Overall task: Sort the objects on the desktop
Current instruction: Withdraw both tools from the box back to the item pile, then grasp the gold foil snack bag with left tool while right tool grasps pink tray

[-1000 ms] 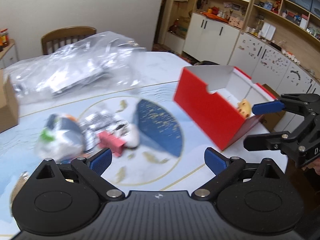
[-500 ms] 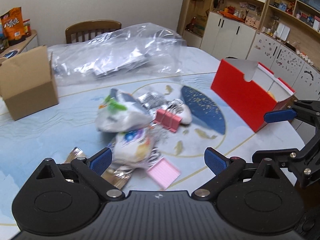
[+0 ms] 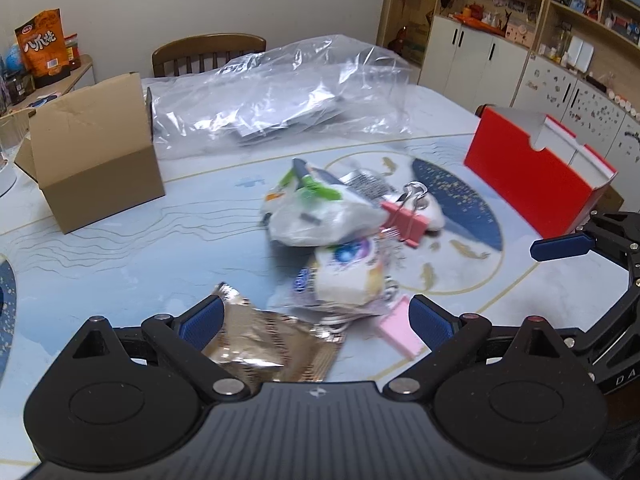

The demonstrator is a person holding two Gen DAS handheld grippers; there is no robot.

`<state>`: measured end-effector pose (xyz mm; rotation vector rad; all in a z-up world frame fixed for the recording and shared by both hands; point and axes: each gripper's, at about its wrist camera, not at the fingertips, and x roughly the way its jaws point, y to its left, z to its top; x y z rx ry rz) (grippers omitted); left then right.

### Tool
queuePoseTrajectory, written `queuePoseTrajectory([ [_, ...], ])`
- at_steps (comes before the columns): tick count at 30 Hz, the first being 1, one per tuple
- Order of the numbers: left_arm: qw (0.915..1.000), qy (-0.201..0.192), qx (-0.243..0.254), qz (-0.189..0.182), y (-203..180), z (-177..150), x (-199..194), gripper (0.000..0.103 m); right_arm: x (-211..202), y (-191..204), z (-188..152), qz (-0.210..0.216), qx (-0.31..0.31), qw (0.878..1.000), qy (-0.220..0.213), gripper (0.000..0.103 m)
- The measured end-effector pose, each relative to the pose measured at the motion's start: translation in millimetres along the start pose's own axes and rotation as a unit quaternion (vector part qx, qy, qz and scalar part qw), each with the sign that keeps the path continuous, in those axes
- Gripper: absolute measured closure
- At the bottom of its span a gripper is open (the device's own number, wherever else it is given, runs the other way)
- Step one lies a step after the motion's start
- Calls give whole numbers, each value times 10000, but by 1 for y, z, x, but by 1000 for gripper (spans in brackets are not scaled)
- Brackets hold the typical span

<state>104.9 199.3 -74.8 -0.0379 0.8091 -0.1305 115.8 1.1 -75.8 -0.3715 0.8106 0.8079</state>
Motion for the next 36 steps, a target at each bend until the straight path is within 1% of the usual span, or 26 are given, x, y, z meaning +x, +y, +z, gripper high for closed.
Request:
queuePoseTrajectory([
  [7,10000,66,62,-10,19,-1,10,4,25,11,1,-30,-85,9999,120,7],
  [12,9997,208,115,100,31,-1,21,4,39,16,1,-33,-122,9997,203,9],
  [16,9992,387,83,-59,37,-4,28,4,51,22,3,-4,-236,9993,272,9],
  [22,9979,592,-24,-267,40,-10,39,4,67,29,7,-10,-364,9987,355,10],
  [28,9967,753,-50,-302,39,-16,52,4,78,31,12,37,-363,9983,448,14],
  [29,9969,728,-35,-280,38,-16,53,4,79,30,12,58,-359,9983,449,15],
  [32,9971,710,-29,-263,36,-16,54,4,81,31,14,82,-370,9984,426,17],
  [36,9972,694,-68,-263,36,-16,54,5,83,30,16,214,-326,9983,432,21],
])
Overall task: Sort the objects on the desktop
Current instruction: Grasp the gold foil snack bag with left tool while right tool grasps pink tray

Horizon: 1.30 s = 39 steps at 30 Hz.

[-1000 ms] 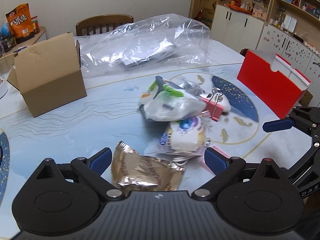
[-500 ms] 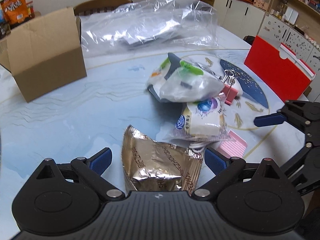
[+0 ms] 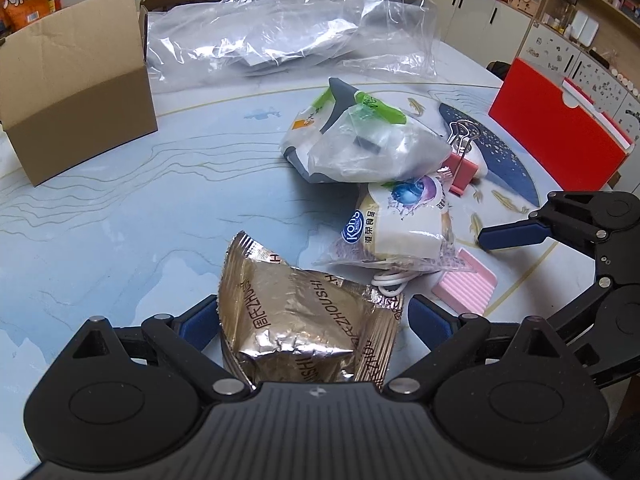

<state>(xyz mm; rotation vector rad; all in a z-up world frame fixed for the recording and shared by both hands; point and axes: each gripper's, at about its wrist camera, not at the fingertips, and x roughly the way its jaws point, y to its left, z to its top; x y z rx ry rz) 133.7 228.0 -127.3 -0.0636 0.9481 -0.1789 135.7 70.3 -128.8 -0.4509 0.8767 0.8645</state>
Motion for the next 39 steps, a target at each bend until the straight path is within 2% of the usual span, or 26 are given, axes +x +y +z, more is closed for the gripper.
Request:
queuePoseTrajectory([
  [5,9999,-54,-80,53,0,-2,-3,9,0,-1,-1,110,15,9999,-13,24],
  [10,9996,-136,-180,152,0,-4,-7,30,-3,-1,-1,150,-22,9999,-45,36],
  [13,9993,-153,-267,202,0,-5,-10,37,-4,0,-2,160,-59,9998,-50,42],
  [22,9990,-114,-364,238,-8,-15,-19,41,-11,-1,-6,129,-72,9999,-33,62],
  [32,9986,-78,-497,130,-30,-35,-37,47,-27,-7,-24,87,2,10000,24,63],
  [39,9989,-77,-454,-75,-58,-40,-43,47,-51,-22,-41,101,130,9999,-4,63],
])
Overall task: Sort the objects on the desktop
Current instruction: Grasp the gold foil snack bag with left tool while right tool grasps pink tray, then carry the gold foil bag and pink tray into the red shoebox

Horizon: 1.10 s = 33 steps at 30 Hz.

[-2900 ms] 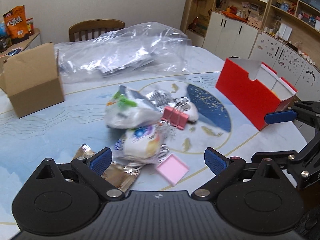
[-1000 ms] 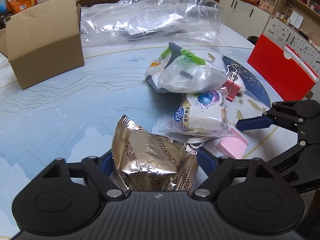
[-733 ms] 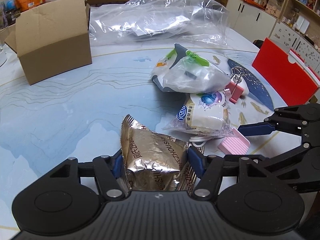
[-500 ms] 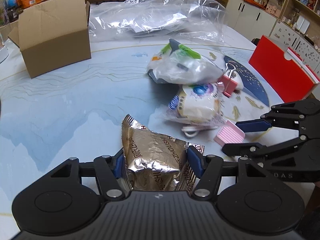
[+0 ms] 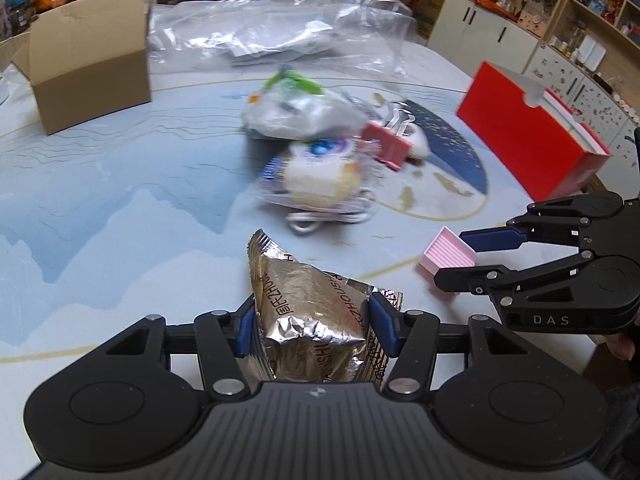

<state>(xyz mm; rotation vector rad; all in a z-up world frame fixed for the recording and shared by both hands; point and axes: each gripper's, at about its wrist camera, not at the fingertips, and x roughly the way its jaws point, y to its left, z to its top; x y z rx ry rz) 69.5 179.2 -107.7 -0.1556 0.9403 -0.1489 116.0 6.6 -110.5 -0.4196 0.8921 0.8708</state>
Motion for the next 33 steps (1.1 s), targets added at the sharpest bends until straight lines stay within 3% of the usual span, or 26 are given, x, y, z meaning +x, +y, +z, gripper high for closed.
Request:
queuePoseTrajectory([
  [15,9976,-189,545,-386,-78,31,-4,47,-63,-58,-17,-307,425,9983,-249,63],
  [33,9913,-449,1023,-695,-169,86,22,47,-125,-151,-24,-584,859,9920,-714,63],
])
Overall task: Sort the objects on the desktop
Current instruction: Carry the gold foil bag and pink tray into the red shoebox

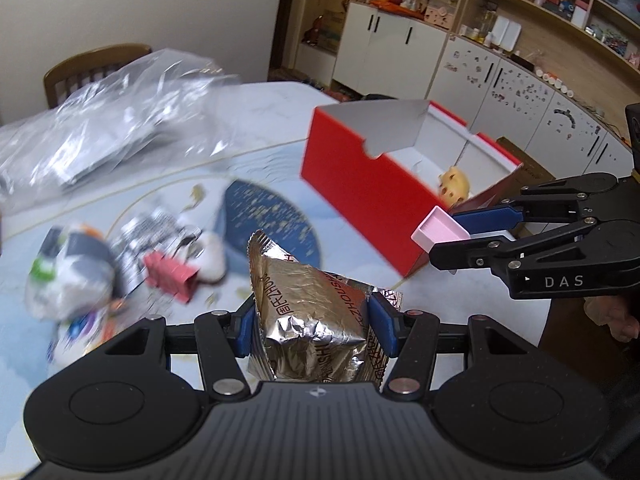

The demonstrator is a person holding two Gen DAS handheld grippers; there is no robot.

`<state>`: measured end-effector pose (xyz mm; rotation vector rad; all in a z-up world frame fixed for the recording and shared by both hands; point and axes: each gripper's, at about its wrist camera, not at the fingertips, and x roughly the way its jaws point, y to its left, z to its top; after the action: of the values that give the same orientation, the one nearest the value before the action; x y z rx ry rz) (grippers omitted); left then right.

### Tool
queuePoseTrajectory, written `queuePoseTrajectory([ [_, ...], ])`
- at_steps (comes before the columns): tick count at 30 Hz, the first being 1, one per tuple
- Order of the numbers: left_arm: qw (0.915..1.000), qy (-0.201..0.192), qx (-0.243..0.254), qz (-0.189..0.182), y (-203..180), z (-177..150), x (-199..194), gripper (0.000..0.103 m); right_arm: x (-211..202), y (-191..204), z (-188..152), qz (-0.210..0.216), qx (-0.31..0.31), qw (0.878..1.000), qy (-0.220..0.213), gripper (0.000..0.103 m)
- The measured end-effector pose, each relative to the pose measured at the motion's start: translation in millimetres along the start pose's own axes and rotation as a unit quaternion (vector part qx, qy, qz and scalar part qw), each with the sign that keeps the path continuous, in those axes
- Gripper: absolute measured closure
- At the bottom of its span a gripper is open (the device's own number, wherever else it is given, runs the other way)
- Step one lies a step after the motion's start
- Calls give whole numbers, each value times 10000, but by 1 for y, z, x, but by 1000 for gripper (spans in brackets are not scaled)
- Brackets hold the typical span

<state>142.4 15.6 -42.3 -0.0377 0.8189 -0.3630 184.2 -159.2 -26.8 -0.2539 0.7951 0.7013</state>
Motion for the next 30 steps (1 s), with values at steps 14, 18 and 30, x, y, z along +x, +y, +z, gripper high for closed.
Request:
queuePoseTrajectory([
  [14,9992,-199,326,-105,-56,52,35,47,-14,-70,8,-109,113,9995,-261,63],
  [18,9987,-226,436,-122,-72,64,46,47,-17,-90,8,-149,145,9993,-309,63],
  [30,9958,-220,858,-224,-118,103,83,47,-21,-147,9,-394,259,9983,-351,63],
])
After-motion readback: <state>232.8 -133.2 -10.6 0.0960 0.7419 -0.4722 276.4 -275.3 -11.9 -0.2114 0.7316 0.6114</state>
